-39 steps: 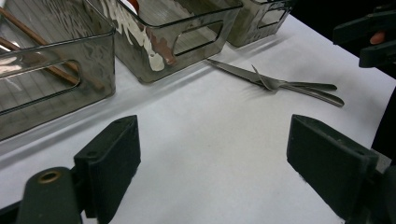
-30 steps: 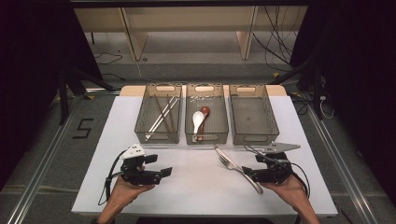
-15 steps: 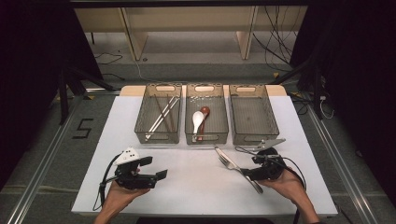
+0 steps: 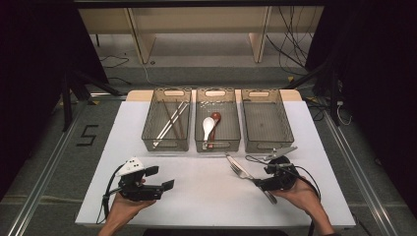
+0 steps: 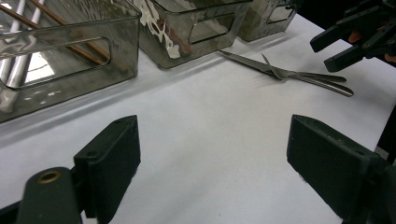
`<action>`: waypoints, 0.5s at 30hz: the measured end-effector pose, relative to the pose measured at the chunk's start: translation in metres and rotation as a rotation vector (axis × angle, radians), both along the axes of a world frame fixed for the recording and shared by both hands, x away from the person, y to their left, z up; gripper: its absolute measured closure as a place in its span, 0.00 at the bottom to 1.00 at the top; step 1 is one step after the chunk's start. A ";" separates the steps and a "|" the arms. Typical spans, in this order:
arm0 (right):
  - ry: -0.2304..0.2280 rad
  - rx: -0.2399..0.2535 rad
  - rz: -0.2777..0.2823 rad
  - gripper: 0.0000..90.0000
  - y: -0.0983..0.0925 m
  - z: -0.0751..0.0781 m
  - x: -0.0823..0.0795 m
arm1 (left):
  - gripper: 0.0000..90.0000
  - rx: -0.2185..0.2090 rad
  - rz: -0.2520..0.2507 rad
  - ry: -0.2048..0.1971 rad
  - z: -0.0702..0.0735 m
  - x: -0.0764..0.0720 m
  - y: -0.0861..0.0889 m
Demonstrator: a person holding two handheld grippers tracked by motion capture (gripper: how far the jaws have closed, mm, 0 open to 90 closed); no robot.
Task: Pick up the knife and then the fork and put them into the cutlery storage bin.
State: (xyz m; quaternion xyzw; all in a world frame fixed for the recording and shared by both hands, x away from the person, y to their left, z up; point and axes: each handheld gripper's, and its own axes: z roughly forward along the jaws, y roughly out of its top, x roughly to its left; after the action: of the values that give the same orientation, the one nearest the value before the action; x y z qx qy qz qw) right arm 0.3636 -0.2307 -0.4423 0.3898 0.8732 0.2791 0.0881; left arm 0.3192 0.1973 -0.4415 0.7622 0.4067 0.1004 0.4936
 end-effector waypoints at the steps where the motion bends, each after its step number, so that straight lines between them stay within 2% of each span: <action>1: 0.003 0.002 -0.001 0.40 0.000 0.000 0.001 | 0.19 -0.004 0.002 -0.003 0.000 0.000 0.000; 6: 0.020 -0.005 0.008 0.45 0.001 0.000 0.008 | 0.19 -0.002 0.005 -0.008 0.000 0.000 0.000; 15: 0.063 -0.078 0.049 0.56 0.003 -0.002 0.017 | 0.19 -0.012 0.016 -0.020 -0.002 -0.003 0.002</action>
State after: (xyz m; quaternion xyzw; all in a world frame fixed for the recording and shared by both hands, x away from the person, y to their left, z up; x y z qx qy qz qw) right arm 0.3807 -0.2277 -0.4440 0.3730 0.8951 0.2343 0.0687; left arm 0.3162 0.1997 -0.4437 0.7547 0.4085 0.1094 0.5016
